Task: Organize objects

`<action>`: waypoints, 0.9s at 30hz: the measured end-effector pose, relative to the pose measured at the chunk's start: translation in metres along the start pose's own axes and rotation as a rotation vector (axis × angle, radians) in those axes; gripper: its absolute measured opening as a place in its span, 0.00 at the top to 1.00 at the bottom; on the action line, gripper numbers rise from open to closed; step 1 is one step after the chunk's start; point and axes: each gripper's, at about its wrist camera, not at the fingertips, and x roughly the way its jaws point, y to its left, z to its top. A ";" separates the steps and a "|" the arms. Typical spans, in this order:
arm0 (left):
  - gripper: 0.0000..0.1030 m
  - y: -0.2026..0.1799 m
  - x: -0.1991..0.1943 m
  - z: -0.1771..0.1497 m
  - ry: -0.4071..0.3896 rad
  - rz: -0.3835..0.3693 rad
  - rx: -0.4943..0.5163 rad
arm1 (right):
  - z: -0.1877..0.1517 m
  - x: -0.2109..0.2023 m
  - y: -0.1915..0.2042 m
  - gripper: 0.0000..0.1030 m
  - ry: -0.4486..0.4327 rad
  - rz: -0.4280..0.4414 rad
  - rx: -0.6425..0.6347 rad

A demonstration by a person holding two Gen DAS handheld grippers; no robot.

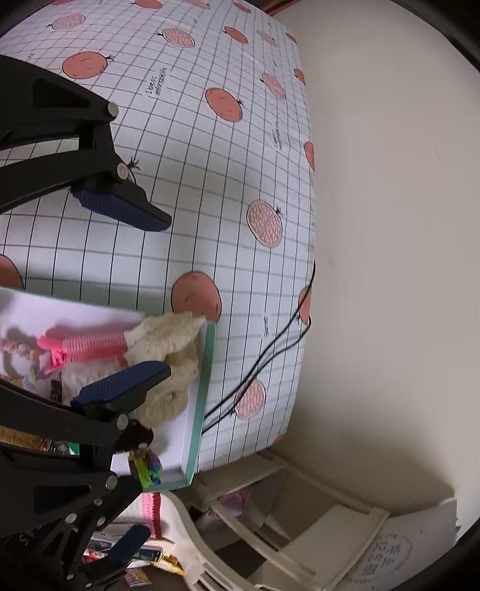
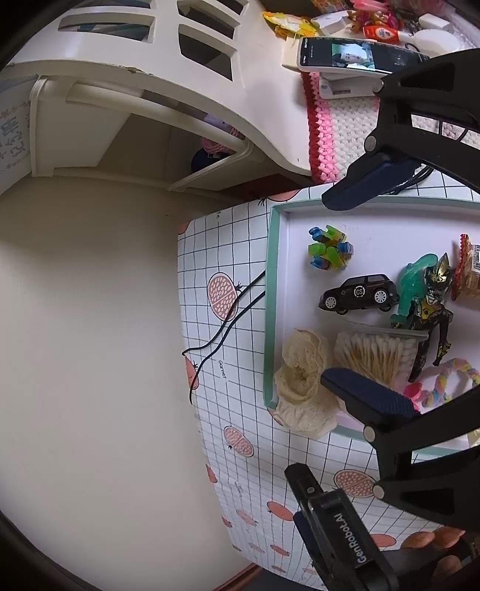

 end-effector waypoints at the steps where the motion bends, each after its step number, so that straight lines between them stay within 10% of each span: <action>1: 0.21 0.002 0.001 0.000 0.002 0.005 -0.007 | 0.000 0.001 0.000 0.09 0.002 -0.002 0.000; 27: 0.02 0.020 0.011 0.001 0.011 0.055 -0.041 | -0.001 0.007 0.004 0.00 0.027 0.002 -0.013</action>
